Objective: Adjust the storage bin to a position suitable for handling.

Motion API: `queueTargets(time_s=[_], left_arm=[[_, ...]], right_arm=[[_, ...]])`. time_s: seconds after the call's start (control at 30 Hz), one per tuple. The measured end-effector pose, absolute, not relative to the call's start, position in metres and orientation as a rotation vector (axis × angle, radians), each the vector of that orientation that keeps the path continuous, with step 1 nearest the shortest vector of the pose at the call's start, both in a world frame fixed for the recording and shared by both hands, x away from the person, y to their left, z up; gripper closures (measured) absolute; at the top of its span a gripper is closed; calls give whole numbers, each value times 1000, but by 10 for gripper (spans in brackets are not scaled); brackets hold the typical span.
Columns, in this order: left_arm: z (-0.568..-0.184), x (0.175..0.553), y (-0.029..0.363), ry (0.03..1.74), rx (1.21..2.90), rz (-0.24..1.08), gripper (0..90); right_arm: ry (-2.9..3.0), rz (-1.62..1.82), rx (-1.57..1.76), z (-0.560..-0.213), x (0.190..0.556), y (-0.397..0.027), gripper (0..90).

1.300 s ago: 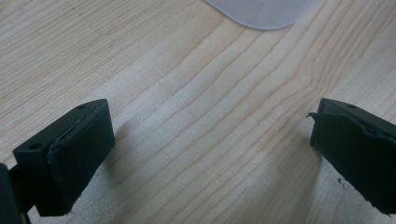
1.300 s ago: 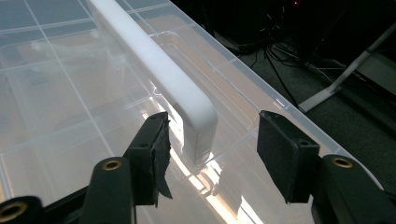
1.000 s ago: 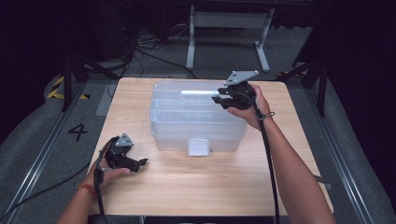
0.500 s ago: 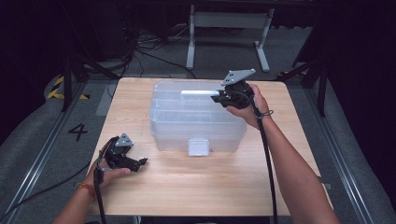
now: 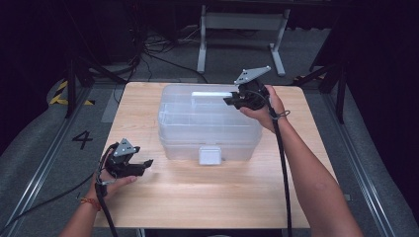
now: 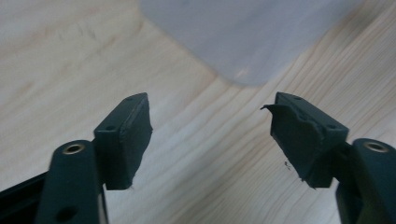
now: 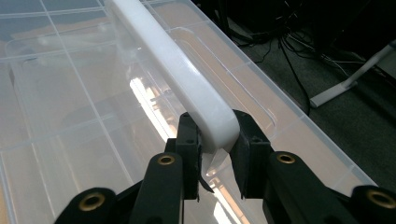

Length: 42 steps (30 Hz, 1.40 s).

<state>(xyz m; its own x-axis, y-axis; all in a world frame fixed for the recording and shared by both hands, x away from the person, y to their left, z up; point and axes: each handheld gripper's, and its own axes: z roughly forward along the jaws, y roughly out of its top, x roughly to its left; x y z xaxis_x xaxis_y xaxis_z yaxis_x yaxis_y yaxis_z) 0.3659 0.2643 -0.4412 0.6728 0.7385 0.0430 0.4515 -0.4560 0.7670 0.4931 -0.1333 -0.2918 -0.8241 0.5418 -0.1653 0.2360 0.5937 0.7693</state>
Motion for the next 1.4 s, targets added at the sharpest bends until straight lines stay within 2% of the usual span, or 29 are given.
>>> queueTargets(time_s=[0.3,0.6,0.8,1.23,1.4], left_arm=[[-413,367,247,790,2073,488,478],[-406,371,245,778,2038,459,600],[-404,375,241,798,2026,470,738],[-403,383,235,791,1983,492,892],[-403,385,233,808,1955,489,899]], right_arm=[[2452,1077,644,-286,497,-132,746],[2456,1064,646,-284,498,-131,744],[2457,1060,661,-281,500,-130,741],[2457,1060,663,-278,504,-130,736],[2455,1060,662,-278,504,-130,735]])
